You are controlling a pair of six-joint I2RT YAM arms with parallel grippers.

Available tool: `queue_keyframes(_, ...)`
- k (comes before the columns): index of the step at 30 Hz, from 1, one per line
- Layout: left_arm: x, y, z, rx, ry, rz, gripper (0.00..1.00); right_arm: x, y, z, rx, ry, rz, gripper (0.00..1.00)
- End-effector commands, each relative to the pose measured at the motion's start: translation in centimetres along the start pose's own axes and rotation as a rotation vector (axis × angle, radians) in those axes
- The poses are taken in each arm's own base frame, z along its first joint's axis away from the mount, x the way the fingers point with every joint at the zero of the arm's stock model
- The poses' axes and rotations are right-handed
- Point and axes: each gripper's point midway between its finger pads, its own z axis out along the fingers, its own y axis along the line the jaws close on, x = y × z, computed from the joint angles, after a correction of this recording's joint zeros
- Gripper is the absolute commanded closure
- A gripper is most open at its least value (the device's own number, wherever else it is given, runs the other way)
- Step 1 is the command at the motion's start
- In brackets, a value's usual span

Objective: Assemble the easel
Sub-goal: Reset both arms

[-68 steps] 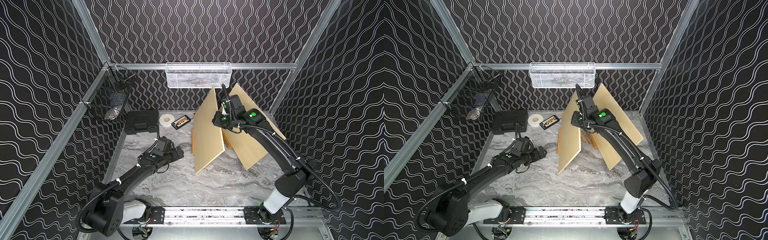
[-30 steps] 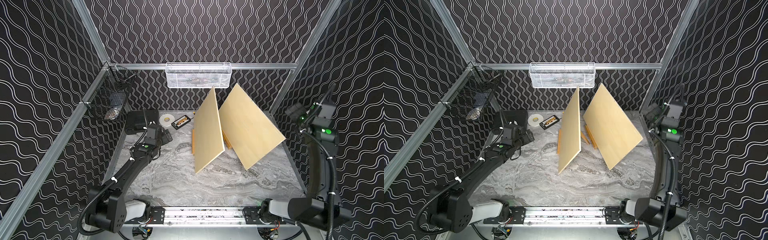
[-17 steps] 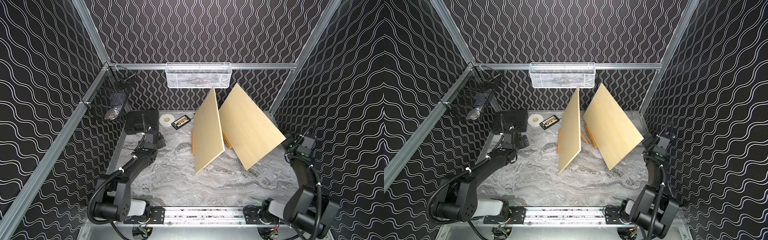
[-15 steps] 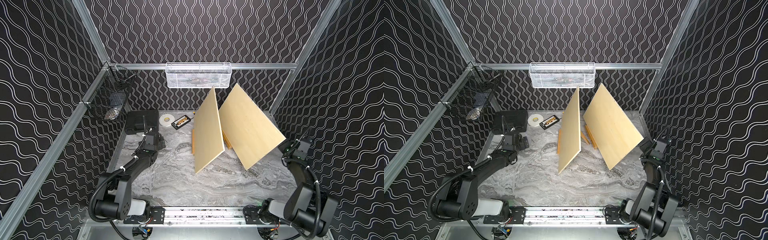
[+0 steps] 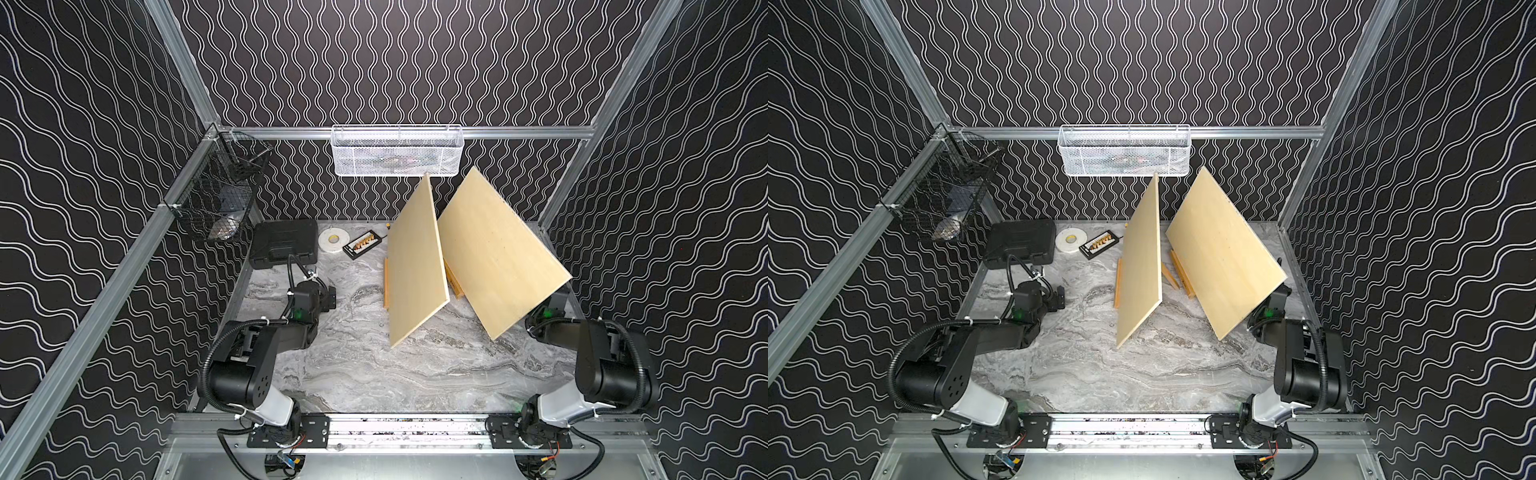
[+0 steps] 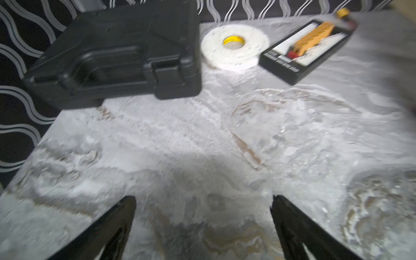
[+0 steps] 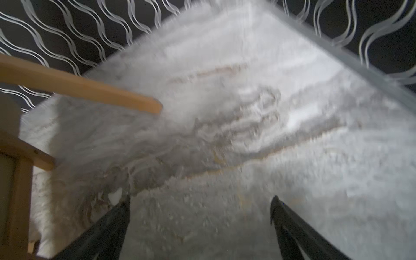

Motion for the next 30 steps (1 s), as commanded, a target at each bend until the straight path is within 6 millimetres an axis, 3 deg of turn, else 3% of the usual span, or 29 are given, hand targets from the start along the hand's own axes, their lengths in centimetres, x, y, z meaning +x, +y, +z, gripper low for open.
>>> queue_keyframes(1,-1.9,-1.3,-0.3,0.074,-0.143,0.028,0.01,-1.8,2.5,-0.2,-0.071,-0.081,-0.099,0.00)
queue_keyframes(6,-1.2,-1.5,-0.1,0.084,-0.143,0.026,0.01,-0.1,4.2,-0.3,-0.081,-0.154,-0.210,0.00)
queue_keyframes(10,-1.0,-0.9,0.0,0.066,-0.149,0.002,0.01,-0.1,3.3,0.1,-0.017,-0.125,-0.192,0.00)
queue_keyframes(13,-1.0,-0.9,0.0,0.064,-0.150,0.004,0.01,-0.4,3.7,0.1,-0.035,-0.187,-0.204,0.00)
queue_keyframes(30,-1.1,-0.9,0.0,0.067,-0.153,0.005,0.01,0.0,4.3,0.3,-0.039,-0.156,-0.232,0.00)
